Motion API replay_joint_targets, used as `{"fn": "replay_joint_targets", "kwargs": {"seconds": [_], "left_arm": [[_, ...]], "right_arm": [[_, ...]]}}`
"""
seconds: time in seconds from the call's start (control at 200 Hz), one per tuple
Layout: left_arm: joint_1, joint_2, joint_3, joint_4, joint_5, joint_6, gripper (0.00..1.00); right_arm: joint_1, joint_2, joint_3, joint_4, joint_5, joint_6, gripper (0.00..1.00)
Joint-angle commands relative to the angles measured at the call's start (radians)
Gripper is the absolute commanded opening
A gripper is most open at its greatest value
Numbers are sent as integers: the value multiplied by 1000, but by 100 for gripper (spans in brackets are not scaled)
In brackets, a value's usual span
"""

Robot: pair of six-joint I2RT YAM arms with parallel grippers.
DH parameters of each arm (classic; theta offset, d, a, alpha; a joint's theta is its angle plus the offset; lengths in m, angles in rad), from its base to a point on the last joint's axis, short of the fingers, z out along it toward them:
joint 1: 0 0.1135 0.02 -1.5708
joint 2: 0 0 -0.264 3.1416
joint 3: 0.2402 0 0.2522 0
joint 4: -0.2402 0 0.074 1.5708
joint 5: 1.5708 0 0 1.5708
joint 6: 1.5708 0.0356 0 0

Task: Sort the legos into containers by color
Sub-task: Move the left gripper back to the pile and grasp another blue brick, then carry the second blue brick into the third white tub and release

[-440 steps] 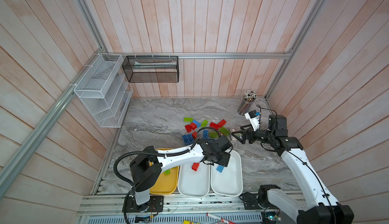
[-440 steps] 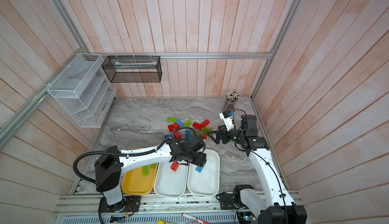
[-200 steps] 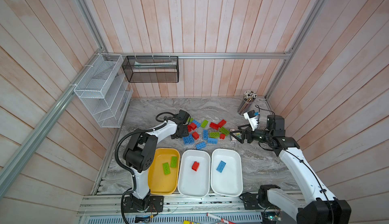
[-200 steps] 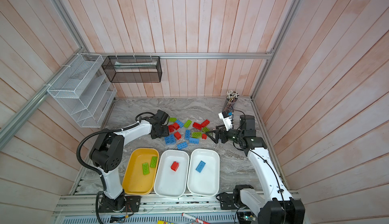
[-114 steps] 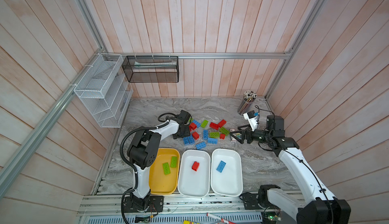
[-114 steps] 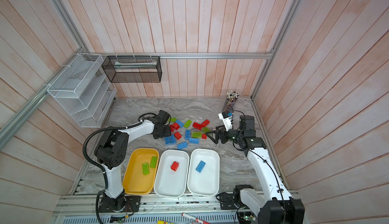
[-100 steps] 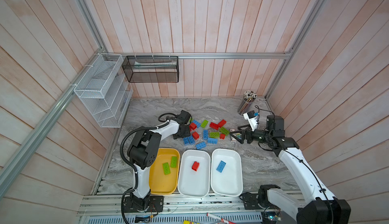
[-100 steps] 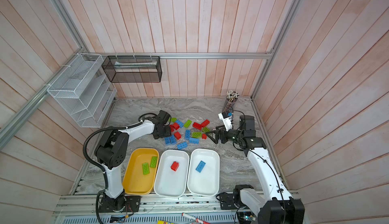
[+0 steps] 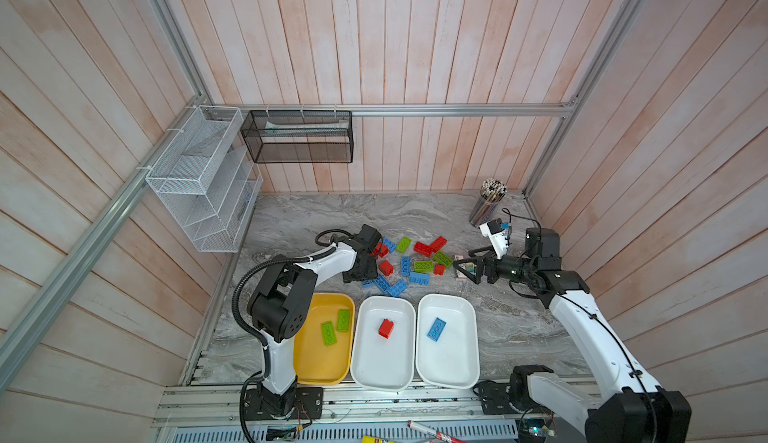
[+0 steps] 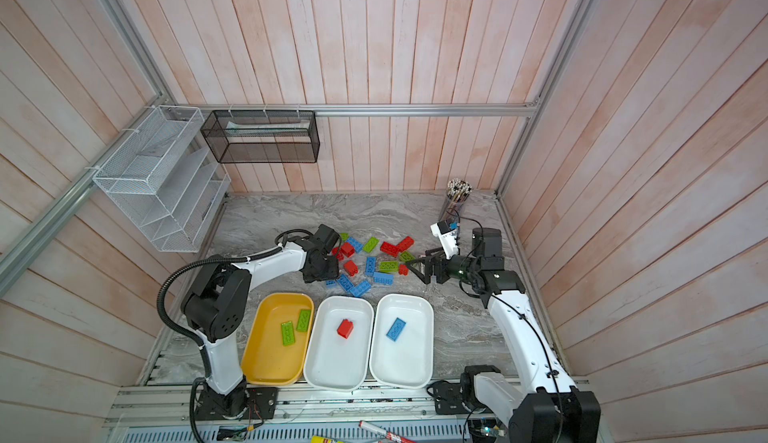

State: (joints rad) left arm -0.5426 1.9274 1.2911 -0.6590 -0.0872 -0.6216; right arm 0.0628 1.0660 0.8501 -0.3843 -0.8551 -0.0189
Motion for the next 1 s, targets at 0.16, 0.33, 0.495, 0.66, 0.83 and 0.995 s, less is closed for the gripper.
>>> {"fn": "replay_joint_targets", "kwargs": {"seconds": [0.16, 0.33, 0.495, 0.66, 0.83, 0.995], "left_arm": [[-5, -1, -13, -11, -37, 4, 48], [2, -10, -4, -22, -78, 21, 32], [3, -54, 30, -73, -89, 55, 29], [-9, -177, 74, -148, -33, 113, 29], [-125, -285, 111, -223, 78, 132, 30], [-311, -312, 107, -183, 187, 65, 30]], "right_arm": [[3, -3, -8, 8, -20, -6, 98], [3, -6, -9, 7, -19, -7, 98], [3, -8, -7, 10, -19, -5, 98], [3, -3, 2, 16, -19, -2, 98], [0, 1, 18, 3, 1, -12, 98], [-5, 3, 32, -11, 35, -20, 98]]}}
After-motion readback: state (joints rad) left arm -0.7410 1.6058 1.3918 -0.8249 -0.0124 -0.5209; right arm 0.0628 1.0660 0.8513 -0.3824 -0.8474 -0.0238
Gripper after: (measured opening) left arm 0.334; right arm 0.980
